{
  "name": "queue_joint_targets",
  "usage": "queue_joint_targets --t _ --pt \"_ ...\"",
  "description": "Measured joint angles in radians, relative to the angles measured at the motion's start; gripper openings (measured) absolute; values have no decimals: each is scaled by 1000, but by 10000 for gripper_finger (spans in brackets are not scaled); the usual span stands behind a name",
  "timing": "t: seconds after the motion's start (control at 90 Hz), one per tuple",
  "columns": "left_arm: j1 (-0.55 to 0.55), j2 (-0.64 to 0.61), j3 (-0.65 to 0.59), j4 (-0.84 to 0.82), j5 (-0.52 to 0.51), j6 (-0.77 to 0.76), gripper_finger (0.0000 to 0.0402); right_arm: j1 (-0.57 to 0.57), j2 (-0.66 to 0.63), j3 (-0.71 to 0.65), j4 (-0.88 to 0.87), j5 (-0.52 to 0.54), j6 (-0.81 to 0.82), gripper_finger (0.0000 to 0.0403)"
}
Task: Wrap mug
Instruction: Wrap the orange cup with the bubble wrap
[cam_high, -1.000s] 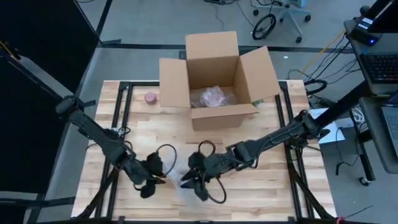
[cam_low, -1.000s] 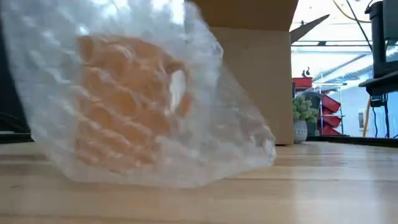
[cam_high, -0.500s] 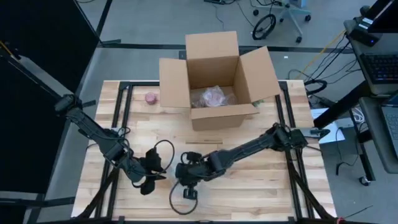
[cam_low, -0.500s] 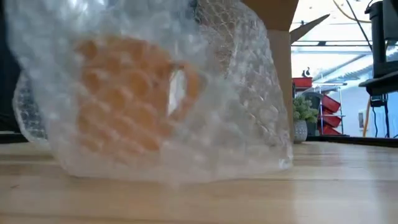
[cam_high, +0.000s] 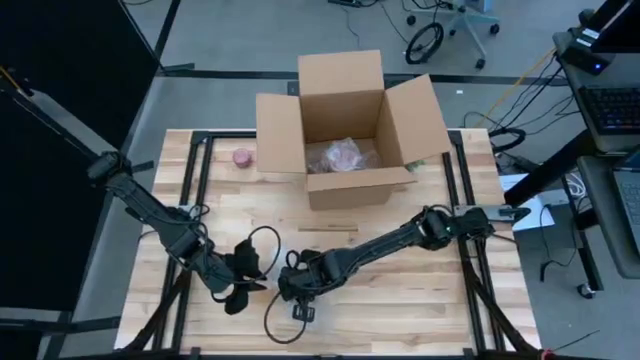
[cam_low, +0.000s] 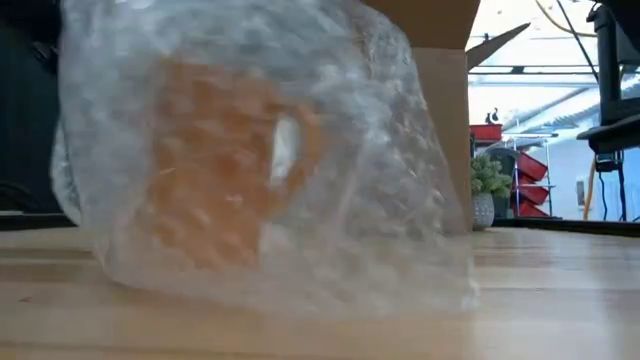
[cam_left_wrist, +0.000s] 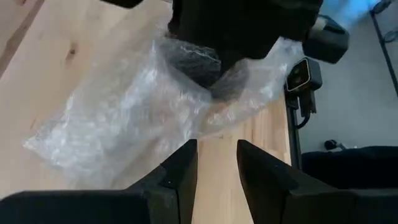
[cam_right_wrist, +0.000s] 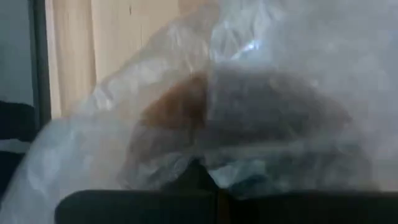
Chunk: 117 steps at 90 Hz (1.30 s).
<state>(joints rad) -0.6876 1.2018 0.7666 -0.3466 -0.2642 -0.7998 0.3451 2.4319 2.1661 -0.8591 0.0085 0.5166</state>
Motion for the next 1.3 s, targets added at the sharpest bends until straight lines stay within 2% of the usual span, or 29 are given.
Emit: queue_joint_targets --t 0.2,0.411,0.5,0.611,0.744,0.844,0.967,1.178,1.3 --pt "0 0 3 -2 0 -7 100 -13 49 2 24 -56 -4 0" --pt "3 -1 63 -11 -18 24 100 -17 46 4 22 -64 -5 0" --pt "16 0 80 -66 -74 11 100 -17 47 11 18 -63 -6 0" --pt "33 0 83 -213 -154 -26 100 -17 49 17 26 -64 -5 0" --pt "67 35 21 -246 -159 25 100 -17 49 17 44 -63 -5 0" --pt "75 67 -18 -176 -70 72 92 -17 49 17 45 -63 -5 0" --pt "66 98 -28 -35 31 80 63 -17 49 17 47 -62 -5 0" --pt "61 97 -30 236 5 108 9 -17 49 17 49 -60 -9 0" --pt "77 120 -29 295 7 111 3 -17 49 17 48 -61 -11 0"
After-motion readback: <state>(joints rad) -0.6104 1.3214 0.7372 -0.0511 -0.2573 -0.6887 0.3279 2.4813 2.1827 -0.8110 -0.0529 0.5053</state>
